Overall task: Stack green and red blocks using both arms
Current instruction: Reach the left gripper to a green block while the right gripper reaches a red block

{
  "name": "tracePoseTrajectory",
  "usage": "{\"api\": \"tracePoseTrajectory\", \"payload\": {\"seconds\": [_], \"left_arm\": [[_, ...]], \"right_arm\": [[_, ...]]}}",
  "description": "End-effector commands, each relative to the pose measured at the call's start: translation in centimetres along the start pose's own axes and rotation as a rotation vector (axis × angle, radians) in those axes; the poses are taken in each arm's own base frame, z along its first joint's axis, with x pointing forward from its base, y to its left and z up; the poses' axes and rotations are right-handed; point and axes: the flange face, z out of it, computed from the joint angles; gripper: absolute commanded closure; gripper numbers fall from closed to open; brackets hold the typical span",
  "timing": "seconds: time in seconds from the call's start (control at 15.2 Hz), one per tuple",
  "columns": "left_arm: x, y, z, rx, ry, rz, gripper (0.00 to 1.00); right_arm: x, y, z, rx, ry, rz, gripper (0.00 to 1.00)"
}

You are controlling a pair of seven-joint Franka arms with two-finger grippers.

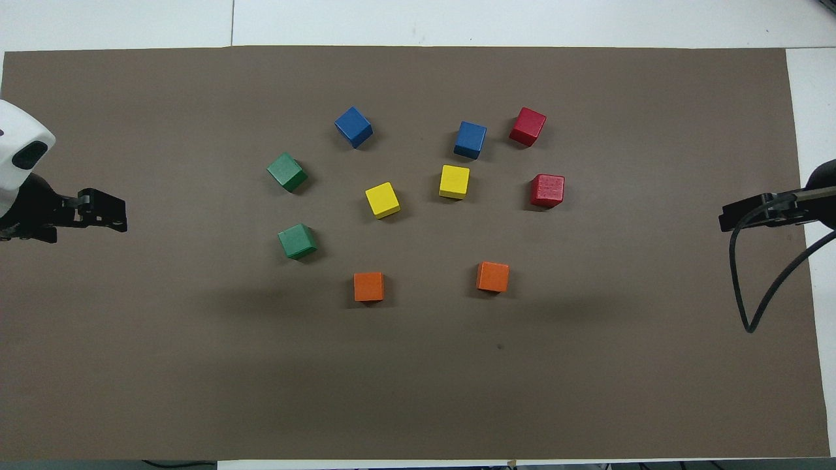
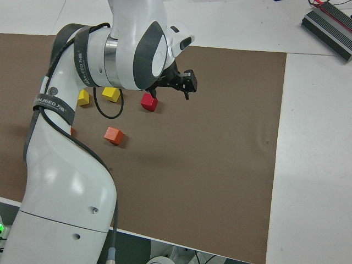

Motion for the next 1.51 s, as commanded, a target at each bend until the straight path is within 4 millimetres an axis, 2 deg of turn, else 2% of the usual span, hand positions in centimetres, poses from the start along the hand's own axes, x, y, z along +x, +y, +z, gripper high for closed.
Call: {"api": "tracePoseTrajectory", "payload": {"seconds": [0.0, 0.2, 0.4, 0.46, 0.59, 0.72, 0.92, 0.99, 1.05, 1.19, 1.25, 1.32, 1.45], "left_arm": [[-0.7, -0.6, 0.0, -0.029, 0.042, -0.004, 0.0], [-0.4, -1.4, 0.1, -0.053, 0.065, -0.023, 0.0], [-0.5, -0.5, -0.3, -0.05, 0.069, -0.009, 0.0], [-0.4, -0.3, -0.1, -0.051, 0.077, -0.007, 0.0], [1.1, 0.4, 1.4, -0.056, 0.082, -0.009, 0.0], [3.2, 5.0, 5.1, -0.061, 0.073, -0.033, 0.0], [4.8, 8.0, 8.4, -0.072, 0.075, -0.062, 0.0], [5.4, 8.4, 9.6, -0.091, 0.053, -0.095, 0.0], [6.0, 9.6, 10.7, -0.095, 0.054, -0.13, 0.0], [7.0, 13.3, 13.1, -0.108, 0.072, -0.206, 0.0], [7.2, 15.8, 14.1, -0.101, 0.065, -0.221, 0.0], [7.1, 17.6, 15.4, -0.094, 0.051, -0.228, 0.0], [6.5, 19.3, 17.5, -0.093, 0.059, -0.214, 0.0]], "right_arm": [[-0.7, 0.0, -0.1, 0.011, 0.004, -0.004, 0.0], [-0.7, 0.0, -0.2, 0.011, 0.005, -0.004, 0.0], [-0.8, 0.0, -0.2, 0.012, -0.004, -0.008, 0.0], [-0.8, -0.1, -0.2, 0.012, -0.006, -0.008, 0.0], [-0.9, -0.2, -0.3, 0.011, -0.001, -0.013, 0.0], [-1.1, -0.6, -0.3, 0.011, -0.003, -0.014, 0.0], [-0.1, -1.6, -0.4, 0.021, 0.068, 0.015, 0.0], [0.5, -3.1, 0.7, 0.027, 0.083, 0.092, 0.0], [0.9, -4.2, 2.1, 0.032, 0.078, 0.163, 0.0], [2.0, -7.8, 5.8, 0.033, 0.083, 0.166, 0.0], [3.3, -8.4, 8.1, 0.032, 0.077, 0.179, 0.0], [4.8, -9.3, 10.5, 0.032, 0.076, 0.213, 0.0], [6.9, -11.7, 14.5, 0.033, 0.079, 0.229, 0.0]]}}
